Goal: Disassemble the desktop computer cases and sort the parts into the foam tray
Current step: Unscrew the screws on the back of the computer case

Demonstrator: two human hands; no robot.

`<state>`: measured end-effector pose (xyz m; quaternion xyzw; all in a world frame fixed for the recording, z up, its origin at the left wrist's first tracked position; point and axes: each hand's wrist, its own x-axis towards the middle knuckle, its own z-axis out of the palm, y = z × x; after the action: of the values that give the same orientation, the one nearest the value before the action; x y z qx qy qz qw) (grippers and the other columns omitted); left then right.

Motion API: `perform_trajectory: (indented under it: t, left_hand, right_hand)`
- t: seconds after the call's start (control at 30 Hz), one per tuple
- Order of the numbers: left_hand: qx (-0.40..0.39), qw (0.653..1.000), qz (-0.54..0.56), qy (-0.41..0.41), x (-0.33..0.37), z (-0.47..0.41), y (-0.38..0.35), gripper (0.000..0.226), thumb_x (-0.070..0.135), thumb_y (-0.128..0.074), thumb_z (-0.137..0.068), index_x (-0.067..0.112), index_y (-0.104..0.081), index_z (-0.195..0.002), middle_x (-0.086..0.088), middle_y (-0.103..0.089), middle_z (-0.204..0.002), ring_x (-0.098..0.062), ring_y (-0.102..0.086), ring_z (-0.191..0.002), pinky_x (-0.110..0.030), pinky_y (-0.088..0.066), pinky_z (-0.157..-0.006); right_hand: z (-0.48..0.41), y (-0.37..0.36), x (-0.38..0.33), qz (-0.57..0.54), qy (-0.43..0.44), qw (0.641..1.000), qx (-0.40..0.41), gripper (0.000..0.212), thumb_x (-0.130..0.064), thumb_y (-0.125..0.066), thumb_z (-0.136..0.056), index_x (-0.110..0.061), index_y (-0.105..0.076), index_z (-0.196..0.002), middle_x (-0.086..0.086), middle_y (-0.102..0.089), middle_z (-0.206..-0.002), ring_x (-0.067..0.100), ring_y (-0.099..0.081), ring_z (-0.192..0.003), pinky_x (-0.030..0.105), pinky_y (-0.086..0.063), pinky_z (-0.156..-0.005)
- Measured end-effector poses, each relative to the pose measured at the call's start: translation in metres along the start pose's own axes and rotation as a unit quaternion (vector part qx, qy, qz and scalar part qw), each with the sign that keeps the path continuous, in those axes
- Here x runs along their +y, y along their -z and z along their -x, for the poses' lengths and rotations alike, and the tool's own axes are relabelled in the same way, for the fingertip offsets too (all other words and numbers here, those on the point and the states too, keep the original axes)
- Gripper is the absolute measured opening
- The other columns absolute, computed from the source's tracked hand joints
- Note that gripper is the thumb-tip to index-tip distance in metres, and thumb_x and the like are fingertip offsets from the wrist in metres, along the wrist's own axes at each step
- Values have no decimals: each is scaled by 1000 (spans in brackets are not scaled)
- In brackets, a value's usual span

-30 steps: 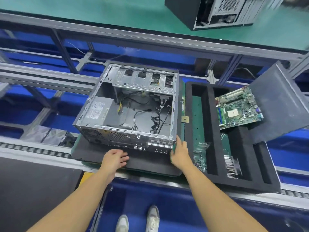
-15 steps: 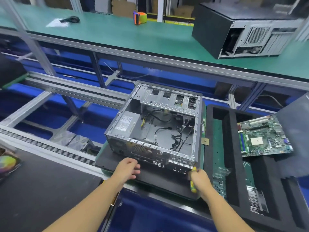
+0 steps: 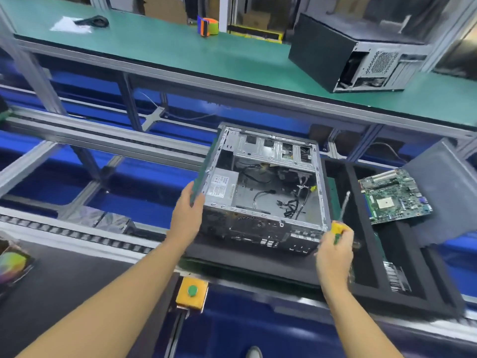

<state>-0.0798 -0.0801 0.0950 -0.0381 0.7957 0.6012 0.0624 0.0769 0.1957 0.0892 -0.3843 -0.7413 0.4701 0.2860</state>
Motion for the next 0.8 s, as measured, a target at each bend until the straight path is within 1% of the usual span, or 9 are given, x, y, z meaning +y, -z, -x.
perform_trajectory:
  t: [0.07,0.17,0.3,0.43,0.53,0.63,0.7,0.73,0.8]
  left_hand:
    - [-43,999,-25,11,5,-6,-2,52,46,-46,-102,41,-33,-152,15,-49,-140,-9,-46,-119,-31,-34,-96]
    - [-60,994,-87,4,6,-7,-6,50,40,-46,-102,40,-37,-151,5,-48,-151,-22,-48,-131,-40,-40,-106]
    - [-35,988,-149,14,7,-8,-3,47,41,-49,-102,44,-41,-148,-3,-56,-144,-30,-58,-115,-52,-47,-101]
    - [-33,985,-170,-19,4,7,-7,51,42,-55,-100,36,-44,-150,-10,-61,-138,-22,-62,-89,-35,-52,-87]
    - [-32,981,-187,-44,-1,20,-15,56,45,-56,-99,33,-42,-151,-13,-65,-130,-28,-62,-106,-40,-51,-92]
    - [-54,969,-232,-66,-1,18,-13,61,49,-55,-98,32,-37,-154,-11,-64,-131,-25,-57,-109,-35,-47,-82]
    - [-84,945,-303,-87,3,14,-10,66,53,-56,-97,28,-36,-154,-11,-63,-131,-29,-55,-117,-35,-46,-80]
    - [-100,918,-370,-107,7,10,-9,67,55,-55,-96,24,-38,-153,-13,-61,-132,-32,-53,-121,-36,-46,-82]
    - [-99,832,-514,-182,16,3,-10,63,58,-53,-95,21,-42,-146,-15,-43,-150,-38,-37,-137,-42,-44,-100]
  right_hand:
    - [14,-10,-15,-2,-1,999,-49,11,-33,-39,-100,-39,-48,-105,2,-60,-73,26,-56,-63,46,-50,-59]
    - [31,-27,-38,-60,-51,989,-128,14,-27,-37,-105,-30,-50,-105,-1,-52,-70,17,-50,-57,33,-48,-48]
    - [56,-40,-64,-109,-116,963,-219,13,-23,-41,-105,-24,-54,-106,0,-57,-69,15,-55,-49,29,-49,-43]
    - [87,-47,-70,-105,-139,942,-288,10,-20,-50,-100,-20,-55,-108,-1,-61,-75,17,-52,-47,25,-41,-39]
    - [107,-52,-64,-96,-133,932,-322,9,-20,-48,-98,-19,-53,-106,-3,-60,-76,17,-49,-47,24,-36,-39]
    - [119,-52,-57,-95,-163,920,-342,13,-31,-44,-101,-22,-53,-104,-1,-57,-70,16,-47,-46,24,-37,-41]
    - [121,-51,-54,-85,-183,914,-352,17,-35,-41,-101,-24,-54,-103,0,-54,-68,16,-46,-46,24,-38,-43]
    - [121,-51,-53,-76,-184,913,-355,17,-35,-41,-102,-27,-55,-104,0,-53,-66,16,-47,-46,25,-40,-43]
    - [121,-50,-56,-71,-179,914,-357,17,-31,-42,-102,-35,-58,-106,1,-53,-65,18,-51,-46,27,-46,-44]
